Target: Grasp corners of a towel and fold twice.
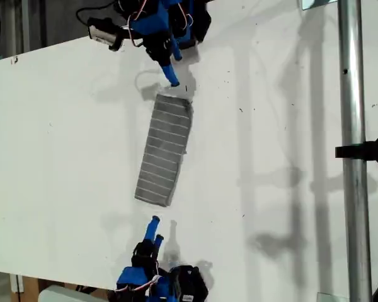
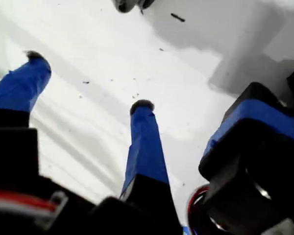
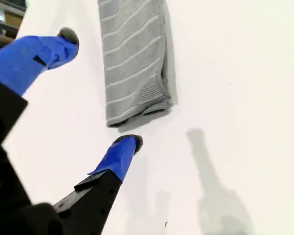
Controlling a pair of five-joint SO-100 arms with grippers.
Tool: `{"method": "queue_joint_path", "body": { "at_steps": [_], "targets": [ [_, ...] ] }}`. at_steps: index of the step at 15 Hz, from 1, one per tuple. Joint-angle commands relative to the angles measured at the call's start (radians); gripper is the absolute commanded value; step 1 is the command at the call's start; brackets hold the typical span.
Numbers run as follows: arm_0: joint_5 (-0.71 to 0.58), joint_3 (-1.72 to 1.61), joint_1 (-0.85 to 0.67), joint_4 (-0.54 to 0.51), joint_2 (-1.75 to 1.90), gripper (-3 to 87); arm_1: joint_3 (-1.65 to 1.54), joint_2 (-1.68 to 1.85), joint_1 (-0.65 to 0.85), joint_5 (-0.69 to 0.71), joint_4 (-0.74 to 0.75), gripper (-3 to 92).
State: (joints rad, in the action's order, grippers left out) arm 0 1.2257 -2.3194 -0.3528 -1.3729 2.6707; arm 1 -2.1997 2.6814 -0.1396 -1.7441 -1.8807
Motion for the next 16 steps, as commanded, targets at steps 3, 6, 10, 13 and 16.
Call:
{"method": "queue_joint_path", "body": {
  "at_steps": [3, 6, 10, 13, 16],
  "targets": [
    [0.250, -0.500, 0.146, 0.092, 0.811, 8.8, -0.031, -0.018, -0.114, -0.184, 0.000, 42.1],
    [0.218, -0.686, 0.221, 0.198, 0.808, -0.6, -0.046, -0.091, -0.020, -0.161, 0.041, 46.5],
    [0.112, -0.798, 0.195, 0.176, 0.808, -0.6, -0.261, -0.255, 0.276, 0.072, 0.391, 46.1],
    [0.110, -0.798, 0.179, 0.150, 0.808, -0.6, -0.218, -0.555, 0.374, 0.160, 0.627, 46.6],
    [0.104, -0.798, 0.184, 0.146, 0.808, -0.6, -0.081, -0.908, 0.396, 0.190, 0.799, 46.3]
  ]
}}
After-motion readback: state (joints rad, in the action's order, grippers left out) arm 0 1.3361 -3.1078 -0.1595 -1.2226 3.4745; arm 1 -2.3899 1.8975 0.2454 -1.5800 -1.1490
